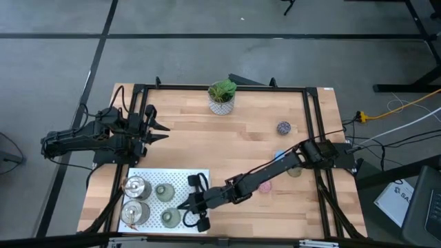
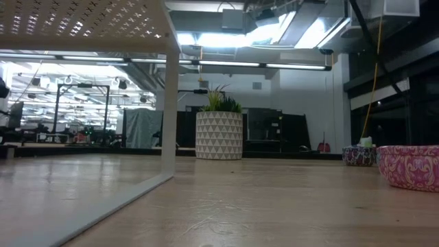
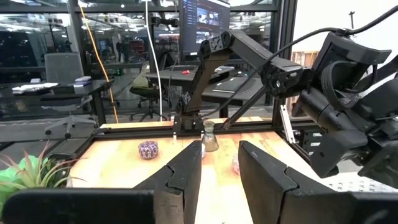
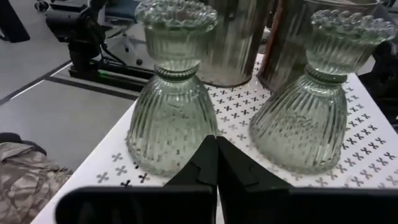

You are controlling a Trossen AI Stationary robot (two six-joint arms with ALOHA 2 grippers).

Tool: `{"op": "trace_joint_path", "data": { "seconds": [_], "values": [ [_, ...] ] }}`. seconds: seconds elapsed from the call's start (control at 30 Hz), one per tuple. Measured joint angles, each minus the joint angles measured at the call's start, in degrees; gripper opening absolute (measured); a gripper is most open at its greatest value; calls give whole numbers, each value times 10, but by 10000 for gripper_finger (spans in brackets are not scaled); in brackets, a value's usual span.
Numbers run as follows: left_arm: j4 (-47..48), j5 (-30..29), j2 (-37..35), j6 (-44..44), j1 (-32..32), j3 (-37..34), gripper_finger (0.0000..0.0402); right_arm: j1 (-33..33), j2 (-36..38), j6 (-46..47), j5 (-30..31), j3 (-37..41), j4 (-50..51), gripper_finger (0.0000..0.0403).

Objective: Pick & Place candle stick holders
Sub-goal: Put the top transparent candle holder on the shelf

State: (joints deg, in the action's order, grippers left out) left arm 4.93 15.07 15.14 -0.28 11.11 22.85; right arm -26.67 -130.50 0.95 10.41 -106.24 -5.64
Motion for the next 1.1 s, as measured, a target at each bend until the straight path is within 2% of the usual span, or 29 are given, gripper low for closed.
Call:
{"op": "trace_joint_path", "data": {
  "seconds": [0.23, 0.33, 0.43, 0.67, 0.97, 1.1],
  "values": [
    [0, 0, 0, 0, 0, 0, 102, -6, 26, 15, -3, 0, 106, 0],
    [0, 0, 0, 0, 0, 0, 102, -15, 35, 27, -36, -1, 116, 0],
    [0, 0, 0, 0, 0, 0, 102, -23, 33, 27, -61, 0, 101, 0],
    [0, 0, 0, 0, 0, 0, 102, -22, 16, 10, -61, 0, 22, 0],
    [0, 0, 0, 0, 0, 0, 102, -17, -10, 6, -62, -2, -36, 0],
    [0, 0, 0, 0, 0, 0, 102, -16, -32, -2, -62, -29, -44, 0]
  ]
}}
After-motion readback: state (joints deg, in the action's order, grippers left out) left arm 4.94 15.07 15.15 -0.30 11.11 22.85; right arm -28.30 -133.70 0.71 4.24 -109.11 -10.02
